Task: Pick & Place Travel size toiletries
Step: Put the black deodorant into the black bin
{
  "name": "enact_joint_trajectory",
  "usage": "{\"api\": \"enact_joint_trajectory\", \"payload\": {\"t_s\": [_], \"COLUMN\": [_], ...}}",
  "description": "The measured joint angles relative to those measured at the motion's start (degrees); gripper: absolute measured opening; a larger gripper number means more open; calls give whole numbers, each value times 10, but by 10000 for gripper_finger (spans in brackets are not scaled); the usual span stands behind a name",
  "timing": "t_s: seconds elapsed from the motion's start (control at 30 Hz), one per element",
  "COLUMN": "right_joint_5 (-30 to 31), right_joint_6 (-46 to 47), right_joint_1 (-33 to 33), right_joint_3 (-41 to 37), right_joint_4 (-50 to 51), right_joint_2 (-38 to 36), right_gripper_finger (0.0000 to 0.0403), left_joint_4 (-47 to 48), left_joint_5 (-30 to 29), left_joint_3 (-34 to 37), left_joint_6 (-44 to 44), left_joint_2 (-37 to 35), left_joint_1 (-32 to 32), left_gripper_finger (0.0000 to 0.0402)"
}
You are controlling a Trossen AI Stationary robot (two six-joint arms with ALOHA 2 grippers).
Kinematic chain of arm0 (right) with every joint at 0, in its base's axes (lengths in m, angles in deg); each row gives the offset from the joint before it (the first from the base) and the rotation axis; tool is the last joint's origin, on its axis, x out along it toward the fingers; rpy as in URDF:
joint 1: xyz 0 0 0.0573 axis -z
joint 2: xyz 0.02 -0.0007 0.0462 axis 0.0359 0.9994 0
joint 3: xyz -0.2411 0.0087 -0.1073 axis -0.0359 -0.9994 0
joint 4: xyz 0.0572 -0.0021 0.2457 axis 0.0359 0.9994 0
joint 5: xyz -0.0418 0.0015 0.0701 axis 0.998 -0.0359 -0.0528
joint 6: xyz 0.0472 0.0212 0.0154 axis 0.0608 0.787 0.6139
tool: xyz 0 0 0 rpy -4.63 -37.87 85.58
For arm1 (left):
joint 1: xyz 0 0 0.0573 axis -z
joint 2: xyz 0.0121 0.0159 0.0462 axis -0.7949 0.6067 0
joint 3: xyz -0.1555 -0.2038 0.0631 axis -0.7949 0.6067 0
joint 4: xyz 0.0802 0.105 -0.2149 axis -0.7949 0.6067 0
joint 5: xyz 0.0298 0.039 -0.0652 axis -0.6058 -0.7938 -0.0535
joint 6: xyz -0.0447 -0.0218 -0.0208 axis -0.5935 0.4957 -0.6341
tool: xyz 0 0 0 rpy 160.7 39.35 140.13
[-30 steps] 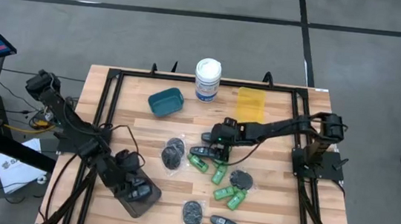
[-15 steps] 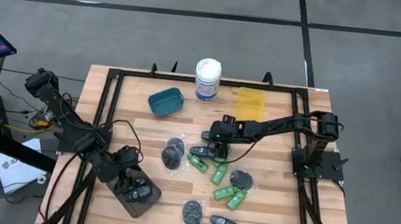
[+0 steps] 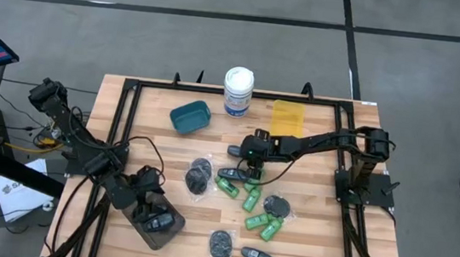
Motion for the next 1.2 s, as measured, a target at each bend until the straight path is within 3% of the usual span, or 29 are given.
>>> {"api": "enact_joint_trajectory", "payload": {"t_s": [0.17, 0.3, 0.43, 0.57, 0.83, 1.03, 1.2], "right_joint_5": [-9, -7, -5, -5, -6, -6, -5], "right_joint_6": [-6, -6, -8, -12, -46, -70, -70], "right_joint_1": [0, -1, -10, -33, -110, -156, -173], "right_joint_3": [-3, -2, -2, -2, -2, -1, -1], "right_joint_4": [-1, -8, -31, -60, -143, -197, -202], "right_joint_2": [-20, -46, -79, -119, -172, -183, -180], "right_gripper_finger": [101, 98, 98, 98, 98, 98, 98], "left_joint_4": [-26, -51, -95, -141, -250, -337, -389], "left_joint_5": [-52, -142, -239, -284, -275, -148, -84], "left_joint_3": [0, 0, 0, 0, 0, 0, 0], "left_joint_6": [54, 120, 215, 324, 517, 601, 656], "left_joint_2": [-1, -2, -2, -2, 9, 13, 13], "left_joint_1": [0, 0, 0, -9, -78, -154, -195], "left_gripper_finger": [314, 314, 314, 314, 314, 314, 314]}}
